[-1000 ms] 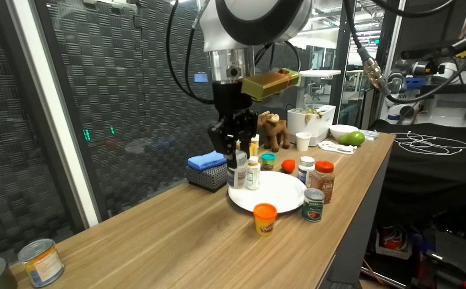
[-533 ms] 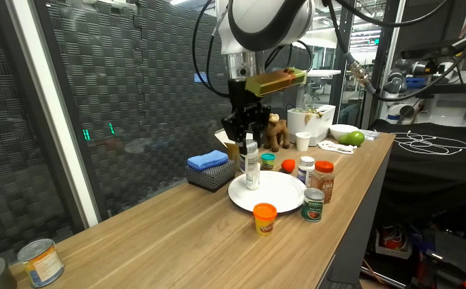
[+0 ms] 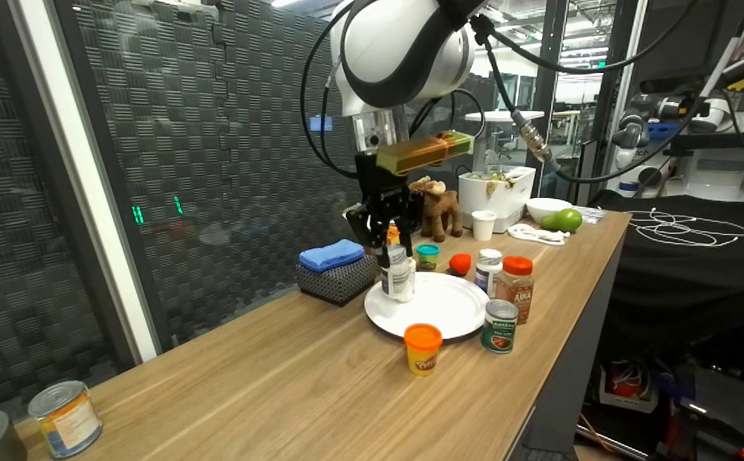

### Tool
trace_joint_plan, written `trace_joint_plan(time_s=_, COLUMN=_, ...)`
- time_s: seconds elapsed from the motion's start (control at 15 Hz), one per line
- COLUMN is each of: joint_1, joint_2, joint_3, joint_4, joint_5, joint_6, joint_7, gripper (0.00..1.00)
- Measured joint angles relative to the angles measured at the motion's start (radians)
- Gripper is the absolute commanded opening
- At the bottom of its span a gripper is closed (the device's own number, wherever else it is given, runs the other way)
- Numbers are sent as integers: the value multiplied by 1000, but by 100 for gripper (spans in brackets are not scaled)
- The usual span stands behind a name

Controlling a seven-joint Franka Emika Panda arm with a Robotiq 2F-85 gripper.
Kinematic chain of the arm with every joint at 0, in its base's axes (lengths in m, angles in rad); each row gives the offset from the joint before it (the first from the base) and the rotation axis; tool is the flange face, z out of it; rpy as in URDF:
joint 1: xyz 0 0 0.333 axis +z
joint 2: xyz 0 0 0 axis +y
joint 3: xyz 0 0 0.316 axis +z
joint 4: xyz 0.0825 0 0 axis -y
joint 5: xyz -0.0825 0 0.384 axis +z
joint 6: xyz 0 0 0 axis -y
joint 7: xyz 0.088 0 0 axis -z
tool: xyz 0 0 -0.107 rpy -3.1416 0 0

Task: Put the objects on the table onto the tray

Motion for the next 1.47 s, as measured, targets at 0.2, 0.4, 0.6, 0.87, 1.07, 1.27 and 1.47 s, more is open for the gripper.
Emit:
trace_joint_plan(time_s=0.2, joint_1=0, joint_2=29, joint_3=4, joint_4=12, joint_5=25, joint_6=-1, joint_7=-2, gripper=23)
trace_joint_plan(time_s=0.4, joint_1=0, joint_2=41, joint_3=4, joint_4=13, joint_5=29, joint_6=-2, joint_7=-1, gripper=23)
trace_joint_plan(time_s=0.6, joint_1=0, joint_2=64, joint_3=4, joint_4=16, joint_5=32, joint_6=-3, joint_7=-1, gripper=23)
trace_joint_plan(time_s=0.87, joint_1=0, joint_2=86, joint_3=3, joint_4=30, joint_5=37, joint_6=-12, joint_7=-1, gripper=23)
trace_joint_plan(time_s=1.07, joint_1=-1, joint_2=89, joint_3=1, joint_4=35, joint_5=42, joint_6=-18, joint_7=0, gripper=74)
trace_joint_plan(time_s=1.27, joint_1=-2, joint_2=89, joint_3=-3, joint_4=35, joint_5=42, joint_6=-17, joint_7=0, gripper=95)
trace_joint_plan(time_s=1.47, joint_1=-2, joint_2=70, joint_3=-5, joint_4=30, joint_5=42, joint_6=-14, joint_7=3, gripper=100)
